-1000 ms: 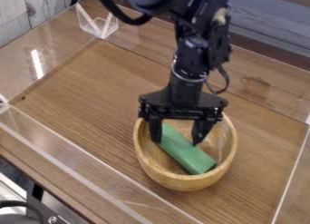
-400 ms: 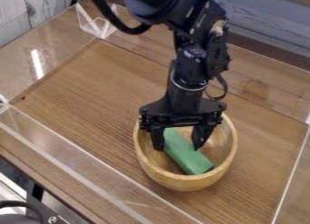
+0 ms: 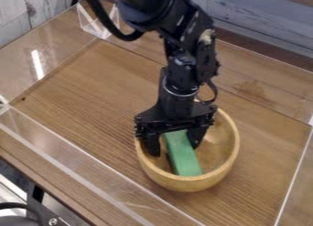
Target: Remove the green block from the brown bowl and put it on the table
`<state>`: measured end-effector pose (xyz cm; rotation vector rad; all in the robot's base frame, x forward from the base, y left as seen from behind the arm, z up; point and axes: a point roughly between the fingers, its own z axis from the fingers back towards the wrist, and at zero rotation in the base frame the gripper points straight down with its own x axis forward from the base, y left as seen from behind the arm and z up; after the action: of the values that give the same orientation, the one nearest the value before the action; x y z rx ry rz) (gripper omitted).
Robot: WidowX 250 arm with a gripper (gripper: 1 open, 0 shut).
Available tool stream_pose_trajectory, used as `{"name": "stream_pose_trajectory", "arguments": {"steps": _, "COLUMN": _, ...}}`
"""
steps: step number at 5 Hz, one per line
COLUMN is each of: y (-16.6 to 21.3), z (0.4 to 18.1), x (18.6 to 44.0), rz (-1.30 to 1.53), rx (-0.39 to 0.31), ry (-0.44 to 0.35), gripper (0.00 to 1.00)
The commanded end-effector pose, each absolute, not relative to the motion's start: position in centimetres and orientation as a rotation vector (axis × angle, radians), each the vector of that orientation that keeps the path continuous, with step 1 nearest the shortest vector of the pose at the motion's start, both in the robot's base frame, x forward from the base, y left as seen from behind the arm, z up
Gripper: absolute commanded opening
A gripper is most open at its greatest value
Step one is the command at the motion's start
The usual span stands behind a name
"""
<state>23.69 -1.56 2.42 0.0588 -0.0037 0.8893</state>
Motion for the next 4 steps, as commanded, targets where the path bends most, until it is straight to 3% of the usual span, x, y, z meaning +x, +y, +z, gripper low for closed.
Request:
{"name": "stream_pose_trajectory", "arguments": {"steps": 1, "y": -1.7, "z": 2.6, "x": 24.3, "rz": 0.944, "rx": 0.041, "ry": -0.024, "gripper": 1.00}}
{"name": "stream_pose_trajectory", "arguments": {"steps": 4, "y": -2.7, "z": 2.2, "x": 23.3, "rz": 0.822, "rx": 0.022, "ry": -0.026, "gripper": 1.00}}
